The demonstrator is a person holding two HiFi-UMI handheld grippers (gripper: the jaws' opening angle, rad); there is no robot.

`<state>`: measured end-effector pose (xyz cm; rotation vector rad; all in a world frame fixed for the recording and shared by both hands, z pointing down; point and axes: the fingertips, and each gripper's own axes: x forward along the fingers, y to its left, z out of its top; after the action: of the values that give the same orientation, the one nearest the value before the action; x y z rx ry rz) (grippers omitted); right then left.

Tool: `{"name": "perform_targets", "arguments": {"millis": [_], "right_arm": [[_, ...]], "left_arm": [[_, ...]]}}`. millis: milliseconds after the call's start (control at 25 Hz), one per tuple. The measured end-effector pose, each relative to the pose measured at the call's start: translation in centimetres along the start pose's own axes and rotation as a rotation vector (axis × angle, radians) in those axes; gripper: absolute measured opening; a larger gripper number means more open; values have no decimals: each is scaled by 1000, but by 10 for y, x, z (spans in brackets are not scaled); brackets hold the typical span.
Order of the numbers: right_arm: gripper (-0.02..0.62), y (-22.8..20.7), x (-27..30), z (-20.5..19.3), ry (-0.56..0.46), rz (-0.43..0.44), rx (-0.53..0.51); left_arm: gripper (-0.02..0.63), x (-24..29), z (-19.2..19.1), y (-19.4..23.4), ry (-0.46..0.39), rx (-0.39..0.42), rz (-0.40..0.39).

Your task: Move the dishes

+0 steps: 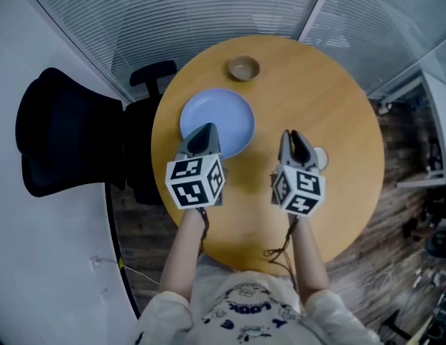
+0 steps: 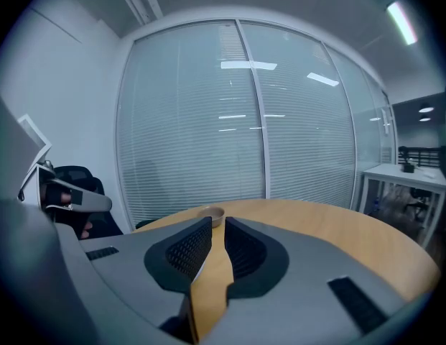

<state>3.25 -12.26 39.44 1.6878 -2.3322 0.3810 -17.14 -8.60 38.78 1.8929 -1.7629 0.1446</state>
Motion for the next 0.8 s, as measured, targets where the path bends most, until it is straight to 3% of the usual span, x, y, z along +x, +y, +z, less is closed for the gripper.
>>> {"name": "perform_targets", "arguments": {"millis": [440,800], "right_arm": [[57,13,62,-24,93,-172,71],[57,3,94,-46,178,-249,71]], "left_arm": [[3,103,46,51,163,133,-162],[3,206,74,68,278,123,-236]]}}
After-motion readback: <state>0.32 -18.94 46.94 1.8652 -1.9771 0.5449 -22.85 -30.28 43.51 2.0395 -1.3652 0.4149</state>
